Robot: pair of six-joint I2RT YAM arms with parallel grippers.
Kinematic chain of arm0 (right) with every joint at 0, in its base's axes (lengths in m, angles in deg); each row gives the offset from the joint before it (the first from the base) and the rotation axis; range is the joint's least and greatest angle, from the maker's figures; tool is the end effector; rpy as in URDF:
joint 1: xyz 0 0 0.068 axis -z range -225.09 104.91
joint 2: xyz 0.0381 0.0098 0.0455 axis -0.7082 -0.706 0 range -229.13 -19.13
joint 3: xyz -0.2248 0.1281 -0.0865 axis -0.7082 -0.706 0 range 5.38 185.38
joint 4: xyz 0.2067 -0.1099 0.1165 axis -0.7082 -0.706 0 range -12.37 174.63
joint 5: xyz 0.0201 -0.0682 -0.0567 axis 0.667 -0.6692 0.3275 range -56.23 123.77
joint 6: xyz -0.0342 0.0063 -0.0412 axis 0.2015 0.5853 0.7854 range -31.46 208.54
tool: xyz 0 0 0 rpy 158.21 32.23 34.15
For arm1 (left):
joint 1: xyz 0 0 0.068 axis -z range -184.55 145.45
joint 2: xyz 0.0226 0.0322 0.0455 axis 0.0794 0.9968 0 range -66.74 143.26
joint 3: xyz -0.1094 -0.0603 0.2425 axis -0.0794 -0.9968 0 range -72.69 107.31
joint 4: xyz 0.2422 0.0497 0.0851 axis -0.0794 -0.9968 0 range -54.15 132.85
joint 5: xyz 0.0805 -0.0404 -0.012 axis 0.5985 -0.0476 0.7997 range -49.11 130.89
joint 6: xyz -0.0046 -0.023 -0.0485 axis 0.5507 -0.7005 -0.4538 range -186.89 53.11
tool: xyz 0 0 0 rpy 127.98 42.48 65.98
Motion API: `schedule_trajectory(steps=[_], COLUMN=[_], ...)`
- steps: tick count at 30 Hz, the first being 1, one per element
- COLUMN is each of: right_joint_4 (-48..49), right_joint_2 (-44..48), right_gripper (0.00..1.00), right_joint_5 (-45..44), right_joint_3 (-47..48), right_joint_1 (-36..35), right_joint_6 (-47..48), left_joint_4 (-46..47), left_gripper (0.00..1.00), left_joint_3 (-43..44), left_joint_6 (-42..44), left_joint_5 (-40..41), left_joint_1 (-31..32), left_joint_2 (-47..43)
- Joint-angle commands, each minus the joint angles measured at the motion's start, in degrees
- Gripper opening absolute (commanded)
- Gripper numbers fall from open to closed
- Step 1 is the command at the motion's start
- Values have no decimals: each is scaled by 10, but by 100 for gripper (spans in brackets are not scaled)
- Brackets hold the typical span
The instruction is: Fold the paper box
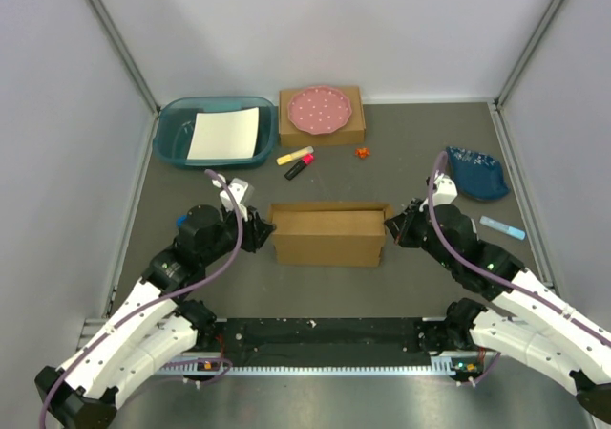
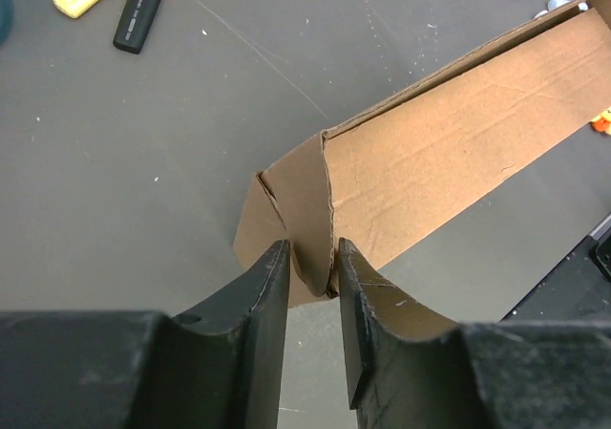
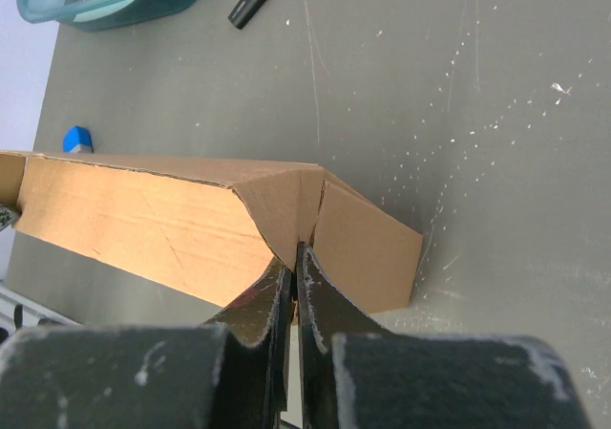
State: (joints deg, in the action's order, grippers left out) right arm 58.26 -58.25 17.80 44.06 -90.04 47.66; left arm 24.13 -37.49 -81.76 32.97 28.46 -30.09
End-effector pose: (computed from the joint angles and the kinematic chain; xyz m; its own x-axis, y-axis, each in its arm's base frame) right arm 0.1182 0.1042 0.2893 -0.5722 0.3179 -0.7560 -0.1731 0.8542 0.4903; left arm 0.1291 -0.0897 0.2873 -0.4458 -0.0135 -0.8950 0.5522 0.7829 -0.2868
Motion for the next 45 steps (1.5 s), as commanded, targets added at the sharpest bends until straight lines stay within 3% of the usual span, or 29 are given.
schedule_trajectory(steps=[1,5,14,16,23,45], right_joint_4=[-79,-79,-80,-80,-80,-80], right_joint_2=[-18,-18,-18,-18,-17,-15], right_gripper=[0,0,0,0,0,0], right_joint_5=[45,47,47,47,47,51], right_joint_3=[-18,-17,-18,-18,-23,-26], right_joint_1=[-15,-14,-15,-15,-15,-15], right_joint_6=[7,6,8,9,7,3], left_joint_4=[0,8,17,18,22,58], left_gripper=[28,26,30,27,1,0], left_joint_3=[0,3,14,11,18,25], left_joint_6=[5,4,4,3,-4,-141], left_joint_5=[7,17,19,19,16,-39], left_joint_1=[2,2,1,2,1,2], left_joint_2=[-7,-21,-12,-13,-22,-8])
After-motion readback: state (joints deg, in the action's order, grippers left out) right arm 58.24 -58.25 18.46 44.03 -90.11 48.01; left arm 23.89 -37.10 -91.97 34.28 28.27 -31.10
